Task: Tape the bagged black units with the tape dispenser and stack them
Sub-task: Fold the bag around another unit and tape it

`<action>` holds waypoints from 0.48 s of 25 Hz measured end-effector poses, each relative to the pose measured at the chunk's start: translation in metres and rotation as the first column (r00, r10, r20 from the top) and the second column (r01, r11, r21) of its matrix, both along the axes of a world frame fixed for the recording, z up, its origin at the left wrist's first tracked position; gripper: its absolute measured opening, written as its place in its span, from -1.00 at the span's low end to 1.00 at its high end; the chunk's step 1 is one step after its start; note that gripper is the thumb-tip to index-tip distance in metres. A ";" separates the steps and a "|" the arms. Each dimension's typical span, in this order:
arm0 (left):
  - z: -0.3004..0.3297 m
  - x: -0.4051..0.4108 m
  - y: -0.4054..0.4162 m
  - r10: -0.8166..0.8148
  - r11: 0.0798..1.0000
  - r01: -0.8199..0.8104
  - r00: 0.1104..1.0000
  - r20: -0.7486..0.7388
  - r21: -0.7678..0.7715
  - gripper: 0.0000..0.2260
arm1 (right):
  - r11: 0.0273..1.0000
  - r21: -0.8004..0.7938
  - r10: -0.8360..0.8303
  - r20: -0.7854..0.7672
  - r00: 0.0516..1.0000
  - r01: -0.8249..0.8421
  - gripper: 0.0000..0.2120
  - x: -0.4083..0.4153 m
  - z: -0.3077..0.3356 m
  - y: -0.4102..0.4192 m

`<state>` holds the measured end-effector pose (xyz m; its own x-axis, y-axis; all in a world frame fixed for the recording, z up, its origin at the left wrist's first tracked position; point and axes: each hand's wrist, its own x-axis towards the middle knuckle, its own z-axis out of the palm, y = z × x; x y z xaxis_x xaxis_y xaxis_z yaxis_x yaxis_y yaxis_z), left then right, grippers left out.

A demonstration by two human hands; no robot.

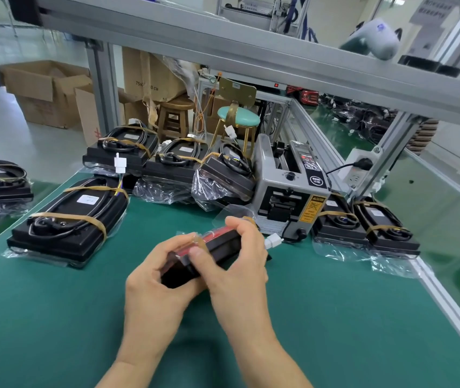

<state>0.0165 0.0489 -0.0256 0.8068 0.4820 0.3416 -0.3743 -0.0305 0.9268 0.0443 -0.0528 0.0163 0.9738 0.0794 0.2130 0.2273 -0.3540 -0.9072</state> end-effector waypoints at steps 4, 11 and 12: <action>0.001 -0.008 0.030 -0.095 0.989 0.100 0.994 0.045 -0.112 -0.50 | 0.991 -0.045 0.122 -0.088 0.989 -0.126 -0.75 0.041 -0.004 -0.040; 0.050 -0.001 0.030 0.145 0.476 -0.096 0.989 0.029 0.874 -0.50 | 0.923 -0.081 0.349 -0.228 0.909 -0.375 -0.75 0.075 -0.009 -0.052; 0.056 0.005 0.023 0.134 0.348 -0.057 0.991 0.010 0.936 -0.54 | 0.924 -0.094 0.341 -0.236 0.910 -0.370 -0.77 0.079 -0.008 -0.056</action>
